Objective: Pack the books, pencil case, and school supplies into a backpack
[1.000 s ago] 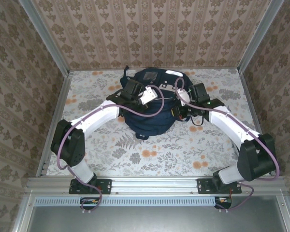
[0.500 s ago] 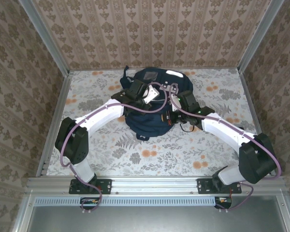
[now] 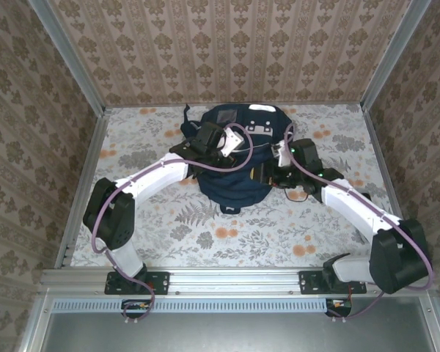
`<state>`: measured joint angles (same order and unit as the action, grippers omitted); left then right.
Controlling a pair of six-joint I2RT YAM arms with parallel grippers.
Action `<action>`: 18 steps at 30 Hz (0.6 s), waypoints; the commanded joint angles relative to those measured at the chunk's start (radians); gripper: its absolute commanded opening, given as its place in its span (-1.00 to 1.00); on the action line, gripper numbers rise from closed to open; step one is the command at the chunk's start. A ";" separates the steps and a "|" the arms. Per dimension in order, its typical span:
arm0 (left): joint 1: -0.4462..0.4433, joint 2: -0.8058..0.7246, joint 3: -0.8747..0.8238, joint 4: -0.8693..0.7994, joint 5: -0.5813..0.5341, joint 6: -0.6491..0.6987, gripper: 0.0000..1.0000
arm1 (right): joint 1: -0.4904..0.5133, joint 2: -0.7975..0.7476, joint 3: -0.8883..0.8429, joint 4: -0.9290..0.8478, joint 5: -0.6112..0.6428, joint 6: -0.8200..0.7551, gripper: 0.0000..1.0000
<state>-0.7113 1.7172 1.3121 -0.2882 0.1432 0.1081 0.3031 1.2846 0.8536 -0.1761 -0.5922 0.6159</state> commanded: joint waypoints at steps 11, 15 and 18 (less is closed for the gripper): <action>0.016 -0.096 -0.043 0.136 0.053 -0.045 -1.00 | -0.106 0.062 0.045 0.154 -0.011 0.488 0.16; 0.017 -0.102 -0.050 0.139 0.061 -0.044 -1.00 | -0.106 0.076 0.072 0.113 0.013 0.485 0.12; 0.018 -0.103 -0.052 0.143 0.071 -0.042 -1.00 | -0.105 0.085 0.068 0.102 0.033 0.485 0.16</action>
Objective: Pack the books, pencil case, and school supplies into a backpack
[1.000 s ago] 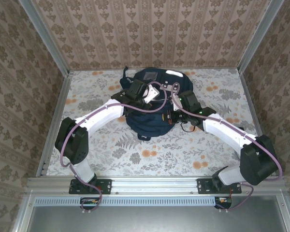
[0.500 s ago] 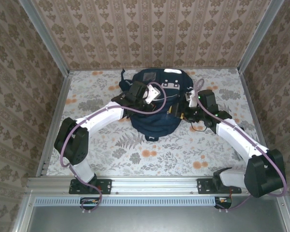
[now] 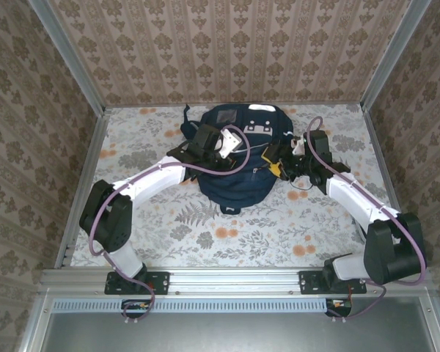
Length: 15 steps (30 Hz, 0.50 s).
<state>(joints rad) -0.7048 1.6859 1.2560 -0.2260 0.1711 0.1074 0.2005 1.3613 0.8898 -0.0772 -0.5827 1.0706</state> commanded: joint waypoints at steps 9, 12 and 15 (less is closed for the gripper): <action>0.009 -0.090 0.002 0.072 0.051 -0.104 -0.87 | 0.011 0.106 0.056 0.143 -0.077 0.094 -0.09; 0.009 -0.118 -0.003 0.027 -0.009 -0.210 -0.27 | 0.020 0.127 0.066 0.190 -0.106 0.113 -0.39; 0.005 -0.155 -0.008 -0.056 -0.068 -0.351 0.15 | 0.025 0.127 0.064 0.250 -0.117 0.136 -0.60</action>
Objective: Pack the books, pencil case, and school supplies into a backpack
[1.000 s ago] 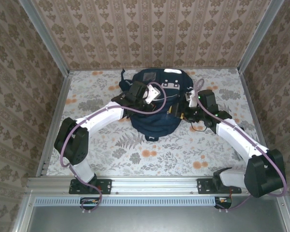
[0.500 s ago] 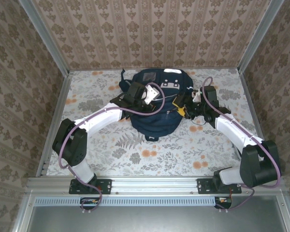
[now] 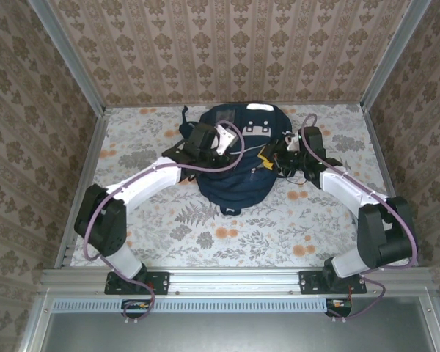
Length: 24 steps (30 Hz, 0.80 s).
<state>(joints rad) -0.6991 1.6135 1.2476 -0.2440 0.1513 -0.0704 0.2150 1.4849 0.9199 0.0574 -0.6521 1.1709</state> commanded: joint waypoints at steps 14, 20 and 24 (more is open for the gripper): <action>-0.124 -0.087 -0.117 0.070 0.121 -0.577 0.04 | 0.026 -0.007 0.026 0.191 -0.064 0.085 -0.83; -0.130 -0.009 -0.083 0.096 0.141 -0.592 -0.11 | 0.032 -0.013 0.024 0.190 -0.065 0.083 -0.85; -0.127 0.026 -0.057 0.093 0.123 -0.599 -0.27 | 0.037 -0.015 0.023 0.187 -0.067 0.080 -0.86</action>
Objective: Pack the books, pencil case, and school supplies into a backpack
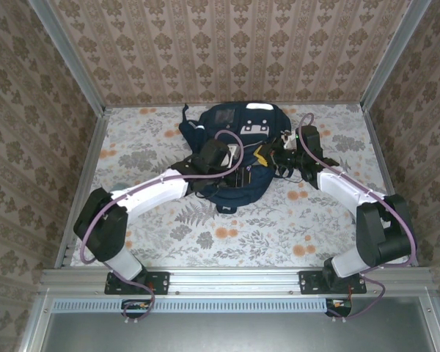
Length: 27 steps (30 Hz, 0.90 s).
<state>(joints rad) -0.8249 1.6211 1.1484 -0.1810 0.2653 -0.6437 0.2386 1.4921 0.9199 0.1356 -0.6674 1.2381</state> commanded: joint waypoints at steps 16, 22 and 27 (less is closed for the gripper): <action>0.006 0.033 0.072 0.078 0.032 -0.062 -0.60 | 0.024 -0.024 0.005 0.101 -0.051 0.000 -0.90; 0.009 0.007 0.063 -0.029 -0.060 -0.018 -1.00 | 0.023 -0.054 0.004 -0.014 0.022 -0.073 -0.98; 0.022 -0.046 0.020 -0.177 -0.161 0.055 -1.00 | 0.013 -0.127 -0.013 -0.102 0.136 -0.118 -1.00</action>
<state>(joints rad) -0.8261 1.6337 1.1847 -0.2352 0.2386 -0.6483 0.2592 1.4624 0.9123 0.0666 -0.5922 1.1732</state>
